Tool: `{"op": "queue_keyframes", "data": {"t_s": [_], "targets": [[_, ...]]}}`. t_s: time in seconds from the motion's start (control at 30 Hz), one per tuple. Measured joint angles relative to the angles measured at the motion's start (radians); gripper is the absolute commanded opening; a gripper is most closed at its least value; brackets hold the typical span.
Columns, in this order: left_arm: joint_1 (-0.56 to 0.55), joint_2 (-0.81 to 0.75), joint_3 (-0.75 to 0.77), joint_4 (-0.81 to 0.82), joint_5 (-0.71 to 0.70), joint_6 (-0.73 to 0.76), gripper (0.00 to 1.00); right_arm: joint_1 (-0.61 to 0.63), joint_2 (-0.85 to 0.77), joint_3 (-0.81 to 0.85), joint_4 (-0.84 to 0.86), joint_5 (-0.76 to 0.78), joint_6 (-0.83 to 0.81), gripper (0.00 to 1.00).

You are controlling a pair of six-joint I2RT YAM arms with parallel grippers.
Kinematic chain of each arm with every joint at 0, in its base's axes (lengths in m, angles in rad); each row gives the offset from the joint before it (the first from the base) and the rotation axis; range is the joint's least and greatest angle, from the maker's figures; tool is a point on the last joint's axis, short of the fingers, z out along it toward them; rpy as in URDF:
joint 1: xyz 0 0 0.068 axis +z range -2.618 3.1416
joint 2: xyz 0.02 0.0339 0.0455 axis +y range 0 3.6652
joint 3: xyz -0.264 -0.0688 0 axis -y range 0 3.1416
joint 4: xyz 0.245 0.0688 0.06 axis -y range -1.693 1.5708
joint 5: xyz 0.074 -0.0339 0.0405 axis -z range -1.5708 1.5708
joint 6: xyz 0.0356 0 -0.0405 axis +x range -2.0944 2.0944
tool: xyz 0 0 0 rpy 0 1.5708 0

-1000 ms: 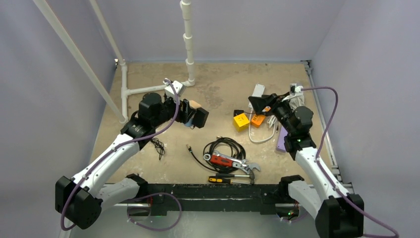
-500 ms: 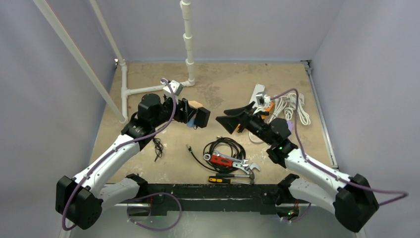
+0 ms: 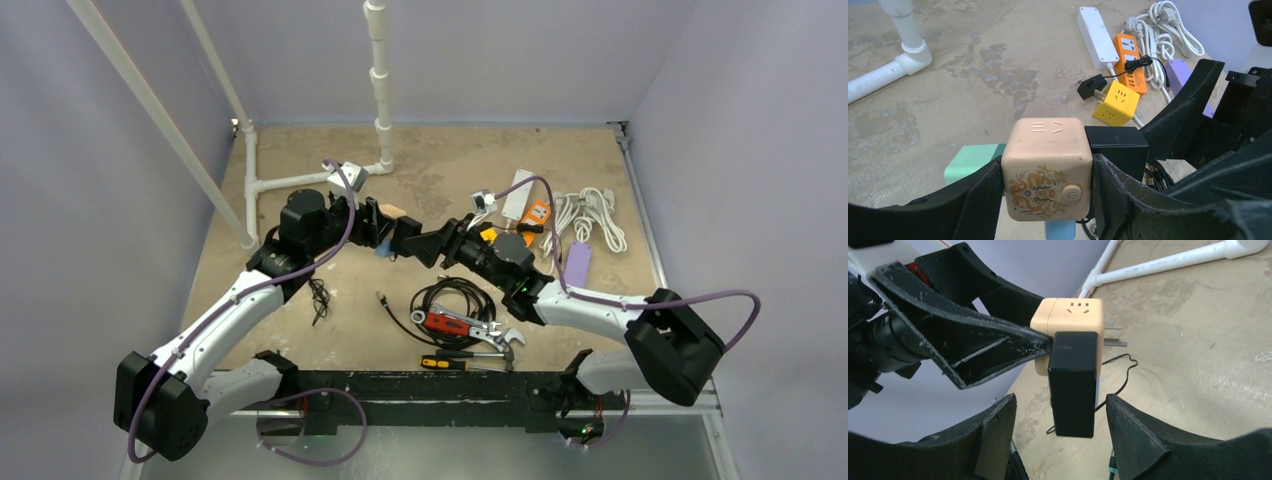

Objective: Pull the plug off the socket
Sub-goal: Remove the plug from the socket.

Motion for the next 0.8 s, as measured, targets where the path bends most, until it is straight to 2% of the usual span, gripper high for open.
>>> {"op": "queue_keyframes", "data": {"t_s": [0.23, 0.4, 0.7, 0.73, 0.8], "targets": [[0.000, 0.000, 0.000, 0.004, 0.003, 0.000, 0.00, 0.006, 0.070, 0.053, 0.023, 0.026, 0.008, 0.53], [0.000, 0.000, -0.001, 0.004, 0.000, 0.000, 0.00, 0.022, 0.098, 0.076, 0.018, 0.050, 0.011, 0.50], [0.013, 0.014, -0.001, 0.003, -0.027, -0.009, 0.00, 0.070, 0.146, 0.138, -0.066, 0.175, 0.010, 0.38], [0.013, 0.015, -0.001, 0.003, -0.026, -0.010, 0.00, 0.072, 0.147, 0.143, -0.076, 0.185, 0.013, 0.35], [0.013, 0.015, -0.001, 0.004, -0.024, -0.008, 0.00, 0.074, 0.146, 0.145, -0.084, 0.191, 0.022, 0.22]]}}
